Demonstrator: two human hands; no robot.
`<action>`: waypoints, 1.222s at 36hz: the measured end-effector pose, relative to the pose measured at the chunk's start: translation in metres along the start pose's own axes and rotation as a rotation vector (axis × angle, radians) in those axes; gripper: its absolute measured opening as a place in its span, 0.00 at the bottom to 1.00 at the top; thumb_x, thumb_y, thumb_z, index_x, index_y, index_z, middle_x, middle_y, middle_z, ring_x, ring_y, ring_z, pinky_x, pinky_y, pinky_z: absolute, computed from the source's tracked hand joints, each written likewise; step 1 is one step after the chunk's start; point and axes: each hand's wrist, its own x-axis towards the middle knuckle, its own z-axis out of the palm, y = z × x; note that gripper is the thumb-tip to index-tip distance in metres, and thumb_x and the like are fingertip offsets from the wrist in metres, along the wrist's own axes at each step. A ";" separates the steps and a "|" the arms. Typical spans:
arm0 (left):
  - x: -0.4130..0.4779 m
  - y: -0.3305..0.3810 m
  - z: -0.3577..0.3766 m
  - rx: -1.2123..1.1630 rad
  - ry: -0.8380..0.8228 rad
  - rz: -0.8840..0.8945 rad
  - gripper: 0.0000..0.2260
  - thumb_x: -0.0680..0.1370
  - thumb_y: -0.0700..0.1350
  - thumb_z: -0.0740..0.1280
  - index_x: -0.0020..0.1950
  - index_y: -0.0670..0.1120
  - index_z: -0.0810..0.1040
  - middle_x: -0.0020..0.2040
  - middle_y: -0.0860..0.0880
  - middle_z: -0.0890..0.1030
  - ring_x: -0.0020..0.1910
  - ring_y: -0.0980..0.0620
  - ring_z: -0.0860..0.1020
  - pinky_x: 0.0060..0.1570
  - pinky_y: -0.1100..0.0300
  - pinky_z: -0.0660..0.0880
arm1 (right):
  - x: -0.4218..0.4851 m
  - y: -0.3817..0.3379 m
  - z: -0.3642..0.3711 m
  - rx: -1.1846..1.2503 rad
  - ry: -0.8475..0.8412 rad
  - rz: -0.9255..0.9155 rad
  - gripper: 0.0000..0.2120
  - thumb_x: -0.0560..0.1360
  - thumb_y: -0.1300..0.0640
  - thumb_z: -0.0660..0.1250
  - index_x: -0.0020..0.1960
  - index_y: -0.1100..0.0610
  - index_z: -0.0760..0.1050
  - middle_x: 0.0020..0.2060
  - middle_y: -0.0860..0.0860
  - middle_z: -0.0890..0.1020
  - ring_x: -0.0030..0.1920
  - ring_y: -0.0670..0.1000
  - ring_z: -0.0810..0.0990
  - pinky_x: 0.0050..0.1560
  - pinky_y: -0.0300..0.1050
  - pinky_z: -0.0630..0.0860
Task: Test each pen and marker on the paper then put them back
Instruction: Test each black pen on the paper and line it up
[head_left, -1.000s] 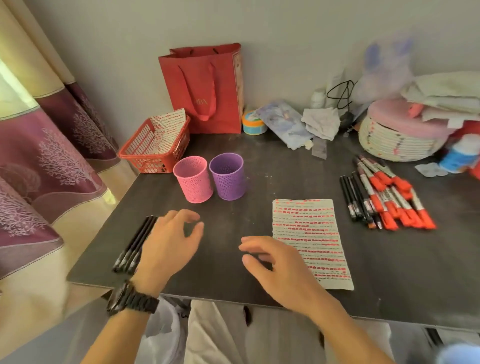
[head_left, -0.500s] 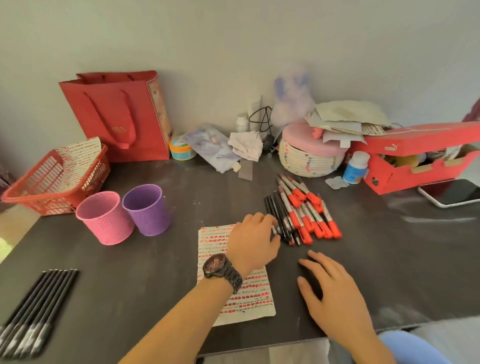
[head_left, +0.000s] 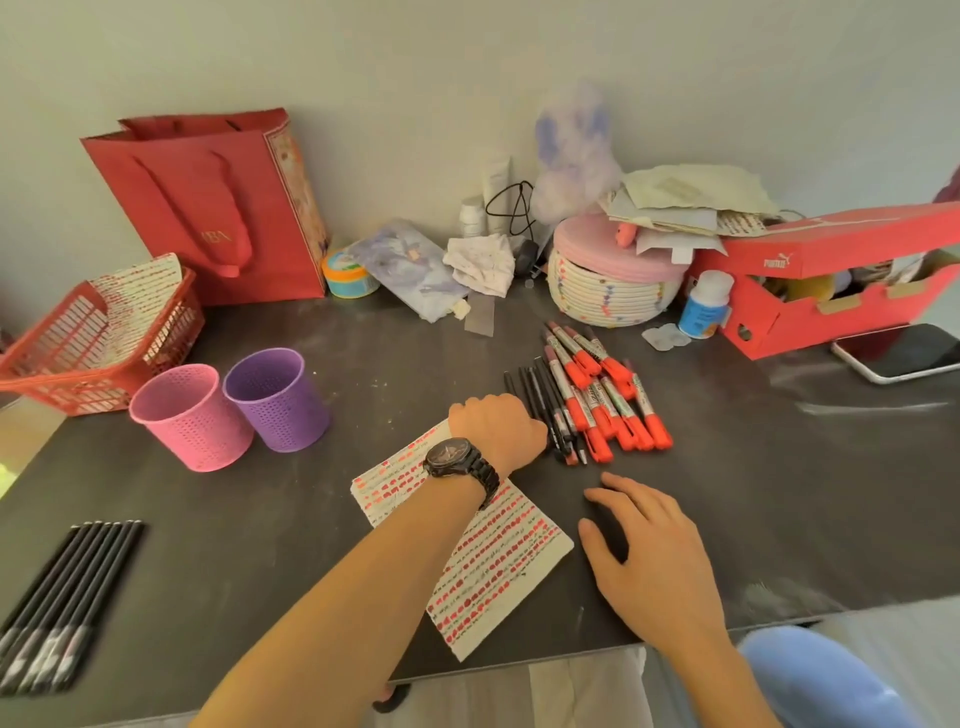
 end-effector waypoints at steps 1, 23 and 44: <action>0.000 0.000 -0.002 0.010 -0.015 0.001 0.16 0.79 0.56 0.58 0.36 0.48 0.67 0.40 0.49 0.75 0.38 0.47 0.72 0.46 0.51 0.65 | 0.000 0.000 0.000 0.003 -0.001 0.003 0.19 0.78 0.40 0.64 0.67 0.42 0.76 0.69 0.38 0.73 0.70 0.43 0.68 0.71 0.44 0.64; -0.049 -0.075 -0.033 -1.015 0.045 -0.138 0.10 0.79 0.53 0.64 0.48 0.46 0.78 0.41 0.51 0.82 0.33 0.54 0.73 0.35 0.58 0.69 | -0.017 -0.006 -0.009 0.058 -0.083 -0.258 0.17 0.75 0.43 0.62 0.63 0.35 0.77 0.68 0.28 0.68 0.72 0.34 0.59 0.72 0.40 0.55; -0.257 -0.162 0.026 -1.816 0.084 -0.324 0.14 0.74 0.50 0.72 0.58 0.49 0.85 0.41 0.48 0.79 0.34 0.54 0.72 0.34 0.64 0.71 | -0.043 -0.075 0.038 0.016 0.132 -0.281 0.18 0.77 0.46 0.63 0.60 0.54 0.82 0.61 0.50 0.81 0.62 0.55 0.77 0.59 0.57 0.76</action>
